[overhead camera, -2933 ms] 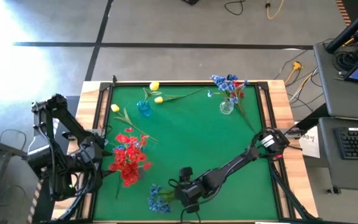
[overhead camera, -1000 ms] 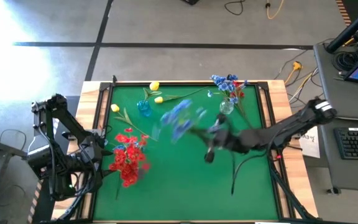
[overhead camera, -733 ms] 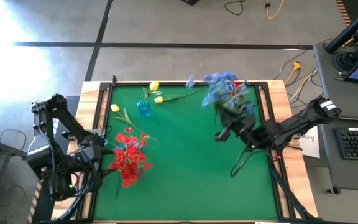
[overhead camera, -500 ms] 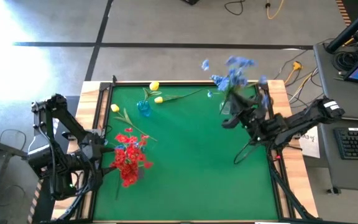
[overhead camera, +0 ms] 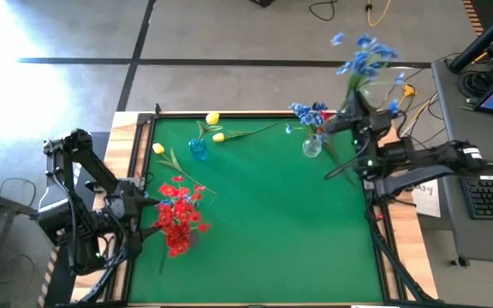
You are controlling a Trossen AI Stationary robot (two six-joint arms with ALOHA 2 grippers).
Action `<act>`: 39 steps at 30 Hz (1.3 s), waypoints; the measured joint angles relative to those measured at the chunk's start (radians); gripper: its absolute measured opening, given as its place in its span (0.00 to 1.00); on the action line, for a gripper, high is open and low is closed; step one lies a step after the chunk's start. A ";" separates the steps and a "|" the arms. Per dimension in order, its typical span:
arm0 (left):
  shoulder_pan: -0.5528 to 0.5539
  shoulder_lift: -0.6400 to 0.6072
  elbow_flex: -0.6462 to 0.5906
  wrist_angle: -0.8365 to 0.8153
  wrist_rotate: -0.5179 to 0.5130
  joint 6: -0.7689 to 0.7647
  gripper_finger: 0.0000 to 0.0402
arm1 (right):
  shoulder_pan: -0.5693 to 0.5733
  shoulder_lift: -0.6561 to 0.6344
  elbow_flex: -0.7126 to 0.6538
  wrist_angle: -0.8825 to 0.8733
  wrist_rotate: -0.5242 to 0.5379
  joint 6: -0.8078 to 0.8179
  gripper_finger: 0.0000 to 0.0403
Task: Sort flowers into vase by color
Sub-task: Put the blue flowers into the transparent vase
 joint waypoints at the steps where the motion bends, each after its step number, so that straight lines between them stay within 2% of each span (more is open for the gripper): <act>1: 0.000 0.000 0.000 0.000 -0.002 0.002 0.77 | -0.017 -0.015 -0.019 0.000 -0.016 0.022 0.05; 8: 0.000 -0.001 0.000 0.000 -0.008 0.009 0.77 | -0.114 -0.097 -0.185 -0.003 -0.044 0.176 0.05; 16: 0.001 -0.001 0.000 0.000 -0.015 0.030 0.77 | -0.220 -0.119 -0.340 -0.004 -0.045 0.386 0.05; 22: 0.001 -0.001 0.000 0.000 -0.016 0.030 0.77 | -0.292 -0.096 -0.430 -0.005 -0.134 0.601 0.05; 28: 0.001 -0.001 0.000 0.000 -0.016 0.030 0.77 | -0.342 -0.057 -0.480 -0.004 -0.213 0.731 0.05; 39: 0.001 -0.001 0.000 0.000 -0.016 0.030 0.77 | -0.398 0.040 -0.477 -0.003 -0.275 0.774 0.05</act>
